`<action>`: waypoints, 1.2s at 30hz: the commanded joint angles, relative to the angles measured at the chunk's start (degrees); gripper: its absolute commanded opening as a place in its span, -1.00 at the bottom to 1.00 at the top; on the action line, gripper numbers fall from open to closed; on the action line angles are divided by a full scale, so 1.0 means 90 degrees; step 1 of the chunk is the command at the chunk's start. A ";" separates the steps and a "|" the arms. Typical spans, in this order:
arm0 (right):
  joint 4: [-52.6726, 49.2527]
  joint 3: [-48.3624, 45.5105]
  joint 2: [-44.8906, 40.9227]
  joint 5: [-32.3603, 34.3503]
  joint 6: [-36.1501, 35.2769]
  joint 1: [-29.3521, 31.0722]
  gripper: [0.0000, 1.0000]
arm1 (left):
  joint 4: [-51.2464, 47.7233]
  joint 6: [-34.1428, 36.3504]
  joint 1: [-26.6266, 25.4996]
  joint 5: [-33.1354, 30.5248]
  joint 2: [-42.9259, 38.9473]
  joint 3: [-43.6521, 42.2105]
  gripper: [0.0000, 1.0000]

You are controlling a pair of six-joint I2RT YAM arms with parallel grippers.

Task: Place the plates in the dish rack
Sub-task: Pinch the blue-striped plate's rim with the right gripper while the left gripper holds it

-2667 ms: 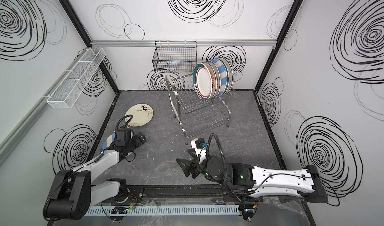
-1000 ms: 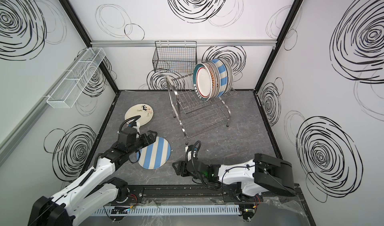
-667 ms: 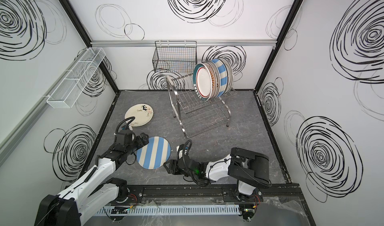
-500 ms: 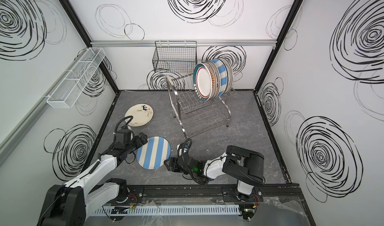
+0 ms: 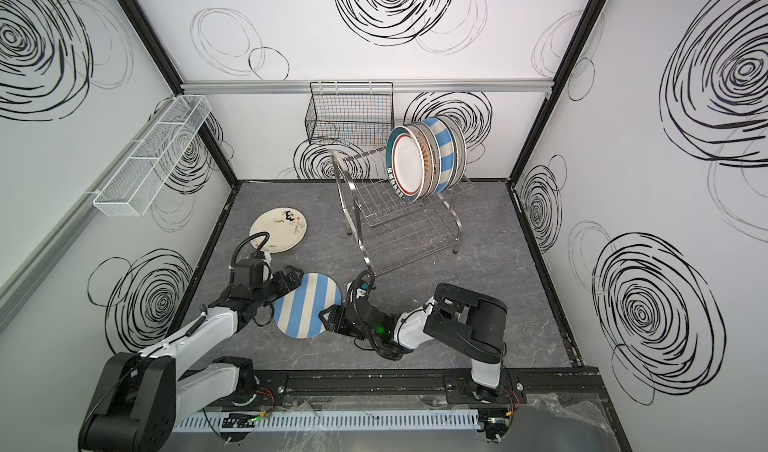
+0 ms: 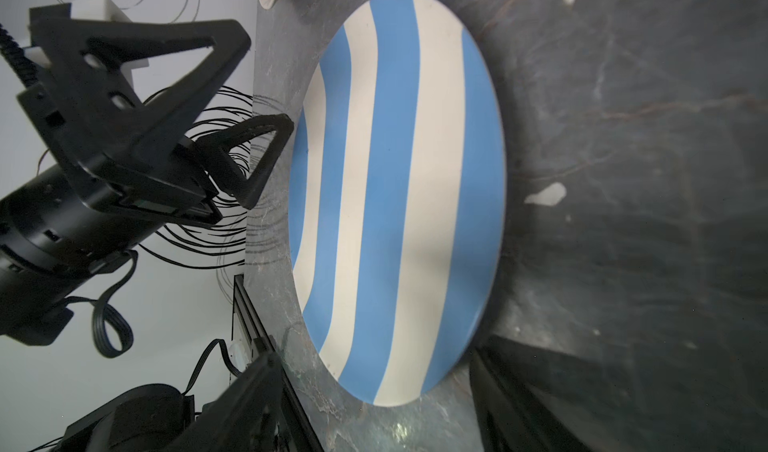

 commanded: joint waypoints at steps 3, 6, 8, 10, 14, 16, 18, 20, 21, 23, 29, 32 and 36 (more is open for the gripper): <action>0.0091 0.0099 0.0337 -0.0064 0.0247 -0.0107 0.53 | 0.0586 -0.0068 -0.0014 0.0516 0.0218 -0.0153 0.92; 0.0204 0.0113 0.0466 -0.0099 0.0315 -0.0137 0.52 | 0.0520 -0.0019 -0.0070 0.0556 0.0264 -0.0104 0.92; 0.0312 0.0123 0.0536 -0.0126 0.0372 -0.0157 0.50 | 0.0506 -0.0017 -0.0101 0.0566 0.0251 -0.0138 0.92; 0.0452 0.0116 0.0582 -0.0135 0.0408 -0.0167 0.44 | 0.0505 -0.0051 -0.0121 0.0603 0.0216 -0.0215 0.92; 0.0443 0.0216 0.0636 -0.0126 0.0385 -0.0177 0.19 | 0.0554 -0.0114 -0.0131 0.0663 0.0077 -0.0474 0.92; 0.0365 0.0269 0.0673 -0.0097 0.0368 -0.0186 0.12 | 0.0592 -0.0168 -0.0132 0.0702 0.0026 -0.0585 0.92; 0.0361 0.0279 0.0705 -0.0092 0.0374 -0.0196 -0.04 | 0.0684 -0.0227 -0.0140 0.0754 -0.0023 -0.0703 0.92; 0.0322 0.0288 0.0732 -0.0073 0.0384 -0.0198 -0.16 | 0.0687 -0.0241 -0.0159 0.0787 -0.0076 -0.0741 0.92; 0.0317 0.0295 0.0734 -0.0066 0.0391 -0.0206 -0.26 | 0.0666 -0.0251 -0.0178 0.0792 -0.0108 -0.0747 0.92; 0.0305 0.0295 0.0705 -0.0058 0.0385 -0.0213 -0.38 | 0.0634 -0.0288 -0.0232 0.0818 -0.0192 -0.0737 0.92; 0.0145 0.0323 0.0626 0.0099 0.0367 -0.0213 -0.64 | 0.0382 -0.0379 -0.0325 0.0810 -0.0603 -0.0688 0.92; 0.0039 0.0431 0.0658 0.0094 0.0348 -0.0214 -0.73 | 0.0300 -0.0470 -0.0374 0.0871 -0.0800 -0.0699 0.92; -0.0071 0.0455 0.0600 0.0150 0.0338 -0.0206 -0.79 | -0.0062 -0.0480 -0.0370 0.0982 -0.1150 -0.0407 0.92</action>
